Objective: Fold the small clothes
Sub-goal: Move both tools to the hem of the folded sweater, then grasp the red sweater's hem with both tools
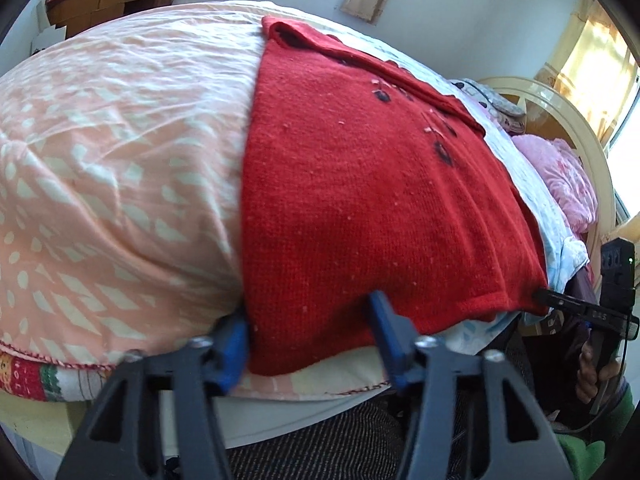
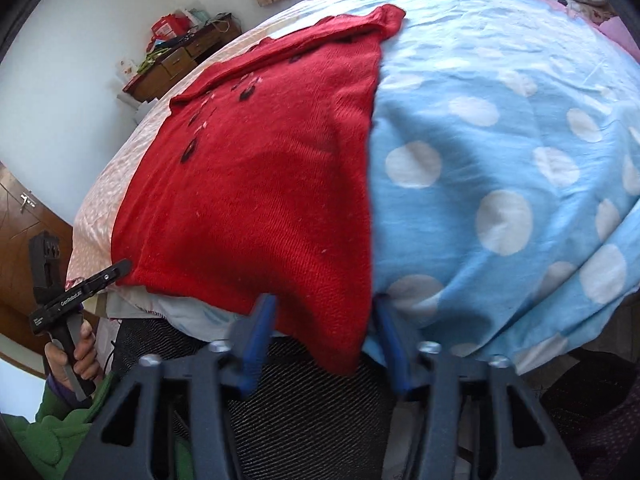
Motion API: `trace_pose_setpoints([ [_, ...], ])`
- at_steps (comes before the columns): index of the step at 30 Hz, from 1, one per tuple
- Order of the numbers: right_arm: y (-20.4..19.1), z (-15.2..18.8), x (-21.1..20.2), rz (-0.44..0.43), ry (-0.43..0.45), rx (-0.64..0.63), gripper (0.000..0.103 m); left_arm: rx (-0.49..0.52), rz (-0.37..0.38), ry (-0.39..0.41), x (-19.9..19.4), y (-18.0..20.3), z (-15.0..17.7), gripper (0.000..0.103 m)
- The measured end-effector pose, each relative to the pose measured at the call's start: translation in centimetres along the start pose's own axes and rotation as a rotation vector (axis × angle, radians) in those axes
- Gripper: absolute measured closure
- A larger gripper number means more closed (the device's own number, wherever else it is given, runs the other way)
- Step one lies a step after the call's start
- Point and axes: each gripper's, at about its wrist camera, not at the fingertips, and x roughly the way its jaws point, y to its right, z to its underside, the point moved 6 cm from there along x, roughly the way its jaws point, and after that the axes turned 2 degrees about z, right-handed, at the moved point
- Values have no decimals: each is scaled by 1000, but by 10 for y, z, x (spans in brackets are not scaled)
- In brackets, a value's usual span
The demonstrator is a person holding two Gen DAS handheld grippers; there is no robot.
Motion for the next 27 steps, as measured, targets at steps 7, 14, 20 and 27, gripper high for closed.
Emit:
trace_pose_setpoints([
  [7,-5,2,7,-37,-42,3,96,-33,81,0,-8,3,-1,91],
  [14,-23,-44,-42,-101,95,-25,96,-51,178,87,-42,14,-50,92],
  [20,-17,-124,-55,-125,208,26,96,-69,165,131,-45,6,-128,92],
  [27,14,-194,-12,-106,194,158,96,-83,15,84,6,-16,-179,92],
])
